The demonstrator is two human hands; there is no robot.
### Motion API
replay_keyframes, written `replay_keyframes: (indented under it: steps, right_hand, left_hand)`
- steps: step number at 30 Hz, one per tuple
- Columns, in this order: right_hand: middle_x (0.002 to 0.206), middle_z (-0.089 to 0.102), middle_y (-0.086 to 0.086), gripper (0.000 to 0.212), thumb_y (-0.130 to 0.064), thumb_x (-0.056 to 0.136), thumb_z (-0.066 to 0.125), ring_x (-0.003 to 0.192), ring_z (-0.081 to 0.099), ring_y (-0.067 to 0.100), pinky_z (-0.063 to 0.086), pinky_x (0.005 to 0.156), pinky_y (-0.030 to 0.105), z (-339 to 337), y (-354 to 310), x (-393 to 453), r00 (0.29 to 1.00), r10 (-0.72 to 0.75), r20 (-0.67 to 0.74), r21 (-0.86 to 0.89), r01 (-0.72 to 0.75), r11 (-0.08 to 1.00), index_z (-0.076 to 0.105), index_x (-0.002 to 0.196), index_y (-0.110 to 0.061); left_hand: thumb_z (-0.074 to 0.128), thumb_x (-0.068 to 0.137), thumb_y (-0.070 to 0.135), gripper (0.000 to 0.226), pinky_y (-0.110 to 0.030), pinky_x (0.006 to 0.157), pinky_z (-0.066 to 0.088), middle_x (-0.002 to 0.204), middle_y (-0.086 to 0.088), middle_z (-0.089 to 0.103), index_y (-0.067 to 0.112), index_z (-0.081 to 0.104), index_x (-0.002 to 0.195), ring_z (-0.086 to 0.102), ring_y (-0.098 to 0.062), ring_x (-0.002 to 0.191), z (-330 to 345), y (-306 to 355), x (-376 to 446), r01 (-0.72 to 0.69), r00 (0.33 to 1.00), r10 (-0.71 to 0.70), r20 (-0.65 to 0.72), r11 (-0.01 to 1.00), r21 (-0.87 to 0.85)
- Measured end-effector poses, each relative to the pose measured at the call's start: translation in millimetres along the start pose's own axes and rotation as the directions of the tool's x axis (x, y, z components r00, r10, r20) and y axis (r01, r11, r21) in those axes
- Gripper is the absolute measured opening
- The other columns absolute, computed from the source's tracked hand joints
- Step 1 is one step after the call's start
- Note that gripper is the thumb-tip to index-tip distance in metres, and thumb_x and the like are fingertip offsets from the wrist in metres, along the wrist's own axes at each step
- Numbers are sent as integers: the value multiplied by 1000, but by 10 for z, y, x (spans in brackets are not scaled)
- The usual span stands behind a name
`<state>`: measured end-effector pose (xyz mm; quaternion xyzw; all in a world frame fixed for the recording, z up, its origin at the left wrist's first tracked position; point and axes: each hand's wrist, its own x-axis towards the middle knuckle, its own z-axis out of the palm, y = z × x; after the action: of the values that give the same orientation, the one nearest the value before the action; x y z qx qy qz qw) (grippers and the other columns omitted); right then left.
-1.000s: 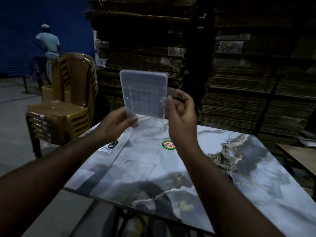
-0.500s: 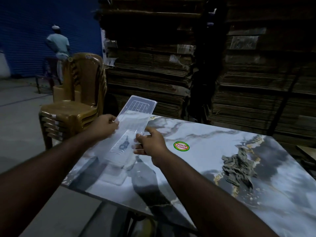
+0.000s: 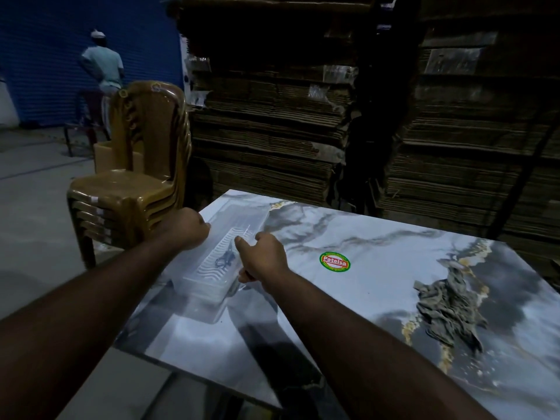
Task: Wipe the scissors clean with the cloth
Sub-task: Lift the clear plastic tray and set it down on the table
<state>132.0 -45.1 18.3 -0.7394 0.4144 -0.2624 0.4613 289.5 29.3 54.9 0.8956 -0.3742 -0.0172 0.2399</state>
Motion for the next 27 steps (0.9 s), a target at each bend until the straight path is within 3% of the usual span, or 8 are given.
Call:
replay_keyframes:
  steps: [4, 8, 12, 17, 20, 23, 25, 27]
  right_hand:
    - [82, 72, 12, 51, -59, 94, 63, 48, 63, 24, 55, 50, 35, -16, 82, -46, 989, 41, 143, 57, -50, 997, 60, 120, -15]
    - [80, 68, 11, 78, -57, 94, 69, 47, 57, 19, 50, 43, 27, -21, 66, -105, 961, 77, 266, 64, -98, 993, 36, 148, -11]
    - [81, 65, 9, 87, -45, 94, 75, 34, 56, 6, 50, 39, 27, 38, 69, -142, 959, 18, 281, 160, -66, 985, 19, 155, -20]
    - [84, 63, 6, 60, -41, 95, 76, 38, 58, 3, 51, 41, 27, 36, 59, -211, 963, -62, 263, 218, 3, 976, 35, 134, -24]
    - [102, 68, 1, 68, -51, 86, 82, 60, 68, 10, 52, 44, 27, 35, 82, -299, 955, -110, 276, 223, 48, 974, 33, 130, -38]
    - [127, 70, -4, 100, -62, 69, 89, 90, 76, 24, 57, 51, 30, 72, 128, -347, 948, -128, 292, 211, 67, 975, 27, 144, -41]
    - [143, 64, -6, 125, -75, 63, 84, 119, 70, 25, 63, 76, 39, 73, 122, -352, 950, -112, 291, 109, 83, 991, 10, 158, -42]
    - [164, 44, 1, 136, -92, 64, 68, 148, 47, 28, 48, 113, 48, 42, 100, -367, 958, -91, 272, -161, 138, 977, -3, 166, -36]
  left_hand:
    - [57, 104, 32, 35, -37, 75, 55, 107, -15, 75, 6, 76, 118, 68, -27, 90, 69, -77, 16, 11, 1000, -10, 21, 998, -68]
    - [56, 104, 35, 37, -43, 85, 59, 104, -15, 77, 8, 80, 112, 70, -29, 89, 76, -138, 28, -11, 1000, 12, 15, 998, -68]
    - [52, 105, 36, 39, -43, 85, 59, 106, -14, 78, 10, 79, 115, 69, -28, 88, 95, -139, 4, -55, 998, 55, -2, 998, 8]
    - [48, 107, 40, 42, -42, 86, 58, 108, -14, 76, 12, 77, 118, 68, -28, 89, 106, -129, 16, -43, 999, 42, 15, 998, 47]
    - [47, 106, 42, 43, -41, 87, 57, 109, -15, 76, 13, 78, 116, 68, -30, 91, 105, -136, 31, -38, 999, 36, 22, 997, 71]
    - [38, 106, 48, 55, -42, 93, 54, 118, -18, 73, 9, 73, 124, 67, -34, 101, 130, -157, 76, -6, 999, -1, 52, 992, 126]
    - [31, 108, 48, 62, -43, 99, 50, 129, -23, 68, 3, 66, 131, 65, -37, 111, 170, -151, 85, 11, 996, -21, 87, 993, 115]
    - [27, 110, 47, 64, -43, 104, 47, 136, -25, 64, 1, 62, 136, 62, -37, 119, 196, -134, 89, 1, 992, -13, 123, 995, 95]
